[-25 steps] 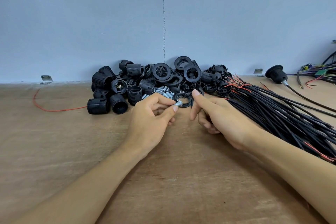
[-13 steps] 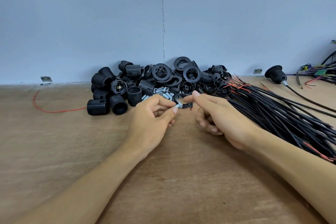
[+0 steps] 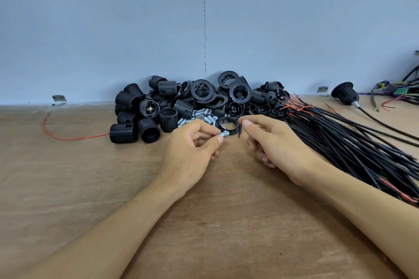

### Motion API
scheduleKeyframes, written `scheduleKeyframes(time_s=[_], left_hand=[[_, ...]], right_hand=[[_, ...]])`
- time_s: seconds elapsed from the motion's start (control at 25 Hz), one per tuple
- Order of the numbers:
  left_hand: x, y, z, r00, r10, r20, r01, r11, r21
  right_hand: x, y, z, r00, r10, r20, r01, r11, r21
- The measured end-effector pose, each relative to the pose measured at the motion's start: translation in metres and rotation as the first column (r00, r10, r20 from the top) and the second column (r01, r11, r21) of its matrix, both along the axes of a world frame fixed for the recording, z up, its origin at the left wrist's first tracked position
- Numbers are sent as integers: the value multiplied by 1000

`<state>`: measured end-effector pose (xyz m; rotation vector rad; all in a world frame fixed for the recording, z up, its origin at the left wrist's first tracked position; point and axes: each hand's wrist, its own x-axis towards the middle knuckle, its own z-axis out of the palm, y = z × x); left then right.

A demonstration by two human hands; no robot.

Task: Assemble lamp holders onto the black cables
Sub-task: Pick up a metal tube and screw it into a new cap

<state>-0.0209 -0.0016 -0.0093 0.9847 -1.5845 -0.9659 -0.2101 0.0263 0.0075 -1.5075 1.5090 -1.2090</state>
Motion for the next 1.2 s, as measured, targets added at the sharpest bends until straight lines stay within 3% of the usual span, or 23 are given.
scheduleKeyframes(time_s=[0.12, 0.32, 0.64, 0.84, 0.92, 1.04, 1.2], left_hand=[[-1, 1, 0, 999, -17, 36, 16, 999, 43], [-3, 2, 1, 994, -34, 105, 27, 997, 66], [-3, 3, 3, 990, -36, 138, 27, 997, 67], [-4, 3, 2, 989, -36, 141, 28, 998, 59], [-4, 3, 2, 989, -35, 144, 27, 998, 56], [-4, 2, 1, 989, -28, 144, 21, 998, 55], [-4, 2, 1, 990, -29, 142, 21, 998, 55]], right_hand=[[-12, -5, -4, 892, -181, -415, 88, 969, -232], [-20, -15, -8, 663, -73, -745, 20, 997, -80], [-21, -7, -2, 591, -410, -695, 206, 909, -361], [-17, -11, -7, 622, -87, -779, 21, 995, -94], [-19, -10, -8, 654, -138, -744, 27, 987, -160], [-19, -7, -5, 631, -290, -719, 89, 949, -304], [-18, -7, -4, 748, -170, -642, 14, 970, -241]])
